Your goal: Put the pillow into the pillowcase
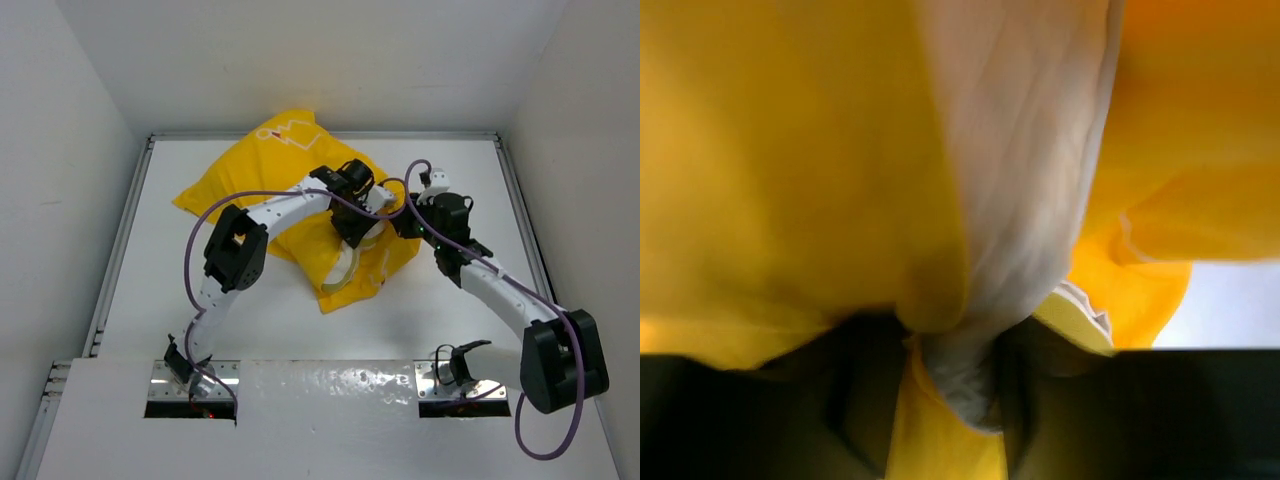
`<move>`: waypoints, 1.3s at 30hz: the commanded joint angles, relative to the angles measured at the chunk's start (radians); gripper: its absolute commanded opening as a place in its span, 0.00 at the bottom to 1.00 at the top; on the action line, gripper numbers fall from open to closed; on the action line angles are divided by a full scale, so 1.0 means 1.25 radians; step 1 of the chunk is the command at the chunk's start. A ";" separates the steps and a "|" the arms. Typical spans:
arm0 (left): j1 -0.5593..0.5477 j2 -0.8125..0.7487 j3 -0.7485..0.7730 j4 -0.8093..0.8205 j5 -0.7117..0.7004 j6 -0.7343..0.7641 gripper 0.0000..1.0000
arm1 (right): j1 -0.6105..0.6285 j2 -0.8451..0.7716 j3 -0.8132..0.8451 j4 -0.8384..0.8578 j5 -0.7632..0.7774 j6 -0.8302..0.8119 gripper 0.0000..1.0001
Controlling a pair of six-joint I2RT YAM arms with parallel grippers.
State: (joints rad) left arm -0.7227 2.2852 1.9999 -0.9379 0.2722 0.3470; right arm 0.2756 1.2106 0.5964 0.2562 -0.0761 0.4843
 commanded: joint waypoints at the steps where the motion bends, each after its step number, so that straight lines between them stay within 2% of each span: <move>1: 0.026 0.042 0.032 0.101 -0.107 -0.057 0.39 | 0.007 -0.036 0.060 -0.044 -0.206 -0.088 0.00; 3: 0.034 0.037 0.046 0.118 -0.089 -0.083 0.49 | -0.002 -0.020 0.066 -0.051 -0.237 -0.078 0.00; 4: 0.041 0.023 0.058 0.123 -0.076 -0.091 0.70 | -0.006 0.010 0.085 -0.054 -0.248 -0.068 0.00; 5: 0.046 0.011 0.065 0.124 -0.054 -0.097 0.95 | -0.014 0.029 0.096 -0.056 -0.248 -0.059 0.00; 6: 0.052 0.000 0.074 0.124 -0.013 -0.108 1.00 | -0.019 0.050 0.109 -0.060 -0.241 -0.044 0.00; 9: 0.064 -0.055 0.130 0.099 0.014 -0.094 1.00 | -0.046 0.141 0.189 -0.080 -0.174 -0.007 0.00; 13: 0.064 -0.100 0.192 -0.022 0.007 -0.038 1.00 | -0.081 0.235 0.263 -0.079 -0.159 0.052 0.00; 15: 0.064 -0.102 0.182 -0.069 0.001 -0.009 1.00 | -0.083 0.265 0.304 -0.091 -0.139 0.064 0.00; 20: 0.064 -0.106 0.066 -0.160 0.002 0.024 1.00 | -0.084 0.287 0.365 -0.120 -0.113 0.083 0.00; 24: 0.048 -0.102 -0.046 -0.115 0.075 0.034 1.00 | -0.083 0.305 0.409 -0.146 -0.111 0.079 0.00; 27: 0.049 -0.077 -0.101 -0.043 0.087 0.016 0.99 | -0.087 0.327 0.459 -0.202 -0.096 0.056 0.00; 28: 0.050 -0.068 -0.110 -0.018 0.072 0.001 0.94 | -0.092 0.335 0.471 -0.228 -0.097 0.048 0.00; 29: 0.054 -0.042 -0.106 0.017 0.027 -0.028 0.65 | -0.098 0.343 0.492 -0.262 -0.101 0.041 0.00; 30: 0.057 -0.023 -0.091 0.024 0.008 -0.041 0.47 | -0.114 0.345 0.500 -0.281 -0.114 0.042 0.03; 31: 0.064 -0.006 -0.069 0.021 -0.016 -0.071 0.01 | -0.121 0.343 0.507 -0.321 -0.118 0.040 0.29; 33: 0.085 0.024 -0.008 0.030 -0.020 -0.113 0.00 | -0.130 0.323 0.501 -0.362 -0.105 0.026 0.59; 34: 0.090 0.011 -0.005 0.045 -0.015 -0.145 0.00 | -0.130 0.309 0.477 -0.389 -0.057 0.020 0.73; 36: 0.091 -0.013 -0.028 0.118 -0.015 -0.163 0.00 | -0.127 0.252 0.423 -0.379 -0.013 0.052 0.81; 38: 0.085 -0.046 -0.063 0.184 0.012 -0.179 0.00 | -0.116 0.206 0.309 -0.313 0.015 0.116 0.95; 39: 0.082 -0.051 -0.068 0.195 0.021 -0.181 0.00 | -0.086 0.184 0.271 -0.285 0.030 0.130 0.95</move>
State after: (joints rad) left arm -0.6216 2.2421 1.9560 -0.8539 0.2924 0.1886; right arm 0.1181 1.5314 1.0359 -0.1513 -0.1169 0.5747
